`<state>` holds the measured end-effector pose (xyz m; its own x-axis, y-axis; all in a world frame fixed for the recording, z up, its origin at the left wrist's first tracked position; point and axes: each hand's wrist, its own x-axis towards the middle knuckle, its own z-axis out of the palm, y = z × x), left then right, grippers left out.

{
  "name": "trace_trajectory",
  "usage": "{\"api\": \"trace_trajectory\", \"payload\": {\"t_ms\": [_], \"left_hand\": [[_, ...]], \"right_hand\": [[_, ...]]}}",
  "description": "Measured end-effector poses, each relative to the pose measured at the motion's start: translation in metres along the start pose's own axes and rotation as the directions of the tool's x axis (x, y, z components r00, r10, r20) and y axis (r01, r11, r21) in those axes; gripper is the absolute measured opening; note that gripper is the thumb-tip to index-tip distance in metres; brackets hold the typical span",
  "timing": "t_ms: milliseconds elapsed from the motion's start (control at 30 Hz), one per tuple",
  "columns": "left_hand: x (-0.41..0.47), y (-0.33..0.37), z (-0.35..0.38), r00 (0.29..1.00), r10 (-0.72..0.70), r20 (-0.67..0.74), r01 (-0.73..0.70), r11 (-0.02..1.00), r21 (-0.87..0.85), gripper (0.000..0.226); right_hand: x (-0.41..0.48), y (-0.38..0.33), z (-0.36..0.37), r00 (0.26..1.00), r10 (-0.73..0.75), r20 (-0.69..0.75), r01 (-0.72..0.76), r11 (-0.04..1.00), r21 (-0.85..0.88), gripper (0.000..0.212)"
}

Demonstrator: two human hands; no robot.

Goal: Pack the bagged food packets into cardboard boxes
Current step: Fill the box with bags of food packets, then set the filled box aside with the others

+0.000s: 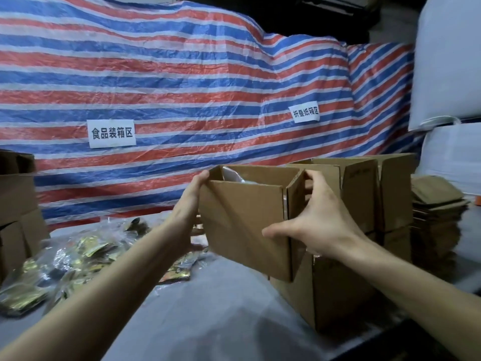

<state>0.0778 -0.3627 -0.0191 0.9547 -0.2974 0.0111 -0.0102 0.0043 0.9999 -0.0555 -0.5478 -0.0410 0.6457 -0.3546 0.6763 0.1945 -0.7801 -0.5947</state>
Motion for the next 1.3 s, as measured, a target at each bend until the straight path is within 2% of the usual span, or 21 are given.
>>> {"api": "trace_trajectory", "payload": {"t_ms": [100,267,533,867,1033,1300], "left_hand": [[0.007,0.012,0.035,0.999,-0.003,0.047,0.005,0.999,-0.053,0.091],[0.024,0.025,0.076,0.996,0.029,0.084,-0.02,0.994,-0.108,0.085],[0.048,0.02,0.106,0.99,0.066,0.127,-0.053,0.994,-0.098,0.085],[0.064,0.011,0.126,0.983,0.045,0.178,-0.025,0.993,-0.115,0.079],[0.064,0.01,0.133,0.986,0.047,0.163,-0.03,0.994,-0.105,0.08],[0.071,-0.003,0.138,0.986,0.051,0.156,-0.043,0.998,-0.055,0.084]], "right_hand": [[0.01,0.008,-0.011,0.994,0.046,-0.098,-0.05,0.998,-0.044,0.125],[0.021,0.018,-0.024,0.98,0.092,-0.174,-0.104,0.993,-0.061,0.13],[0.023,0.032,-0.035,0.972,0.095,-0.213,-0.12,0.987,-0.11,0.12],[0.023,0.037,-0.034,0.961,0.084,-0.263,-0.124,0.982,-0.14,0.118],[0.024,0.037,-0.029,0.954,0.116,-0.277,-0.176,0.964,-0.201,0.118],[0.023,0.049,-0.028,0.955,0.168,-0.244,-0.227,0.944,-0.238,0.123]]}}
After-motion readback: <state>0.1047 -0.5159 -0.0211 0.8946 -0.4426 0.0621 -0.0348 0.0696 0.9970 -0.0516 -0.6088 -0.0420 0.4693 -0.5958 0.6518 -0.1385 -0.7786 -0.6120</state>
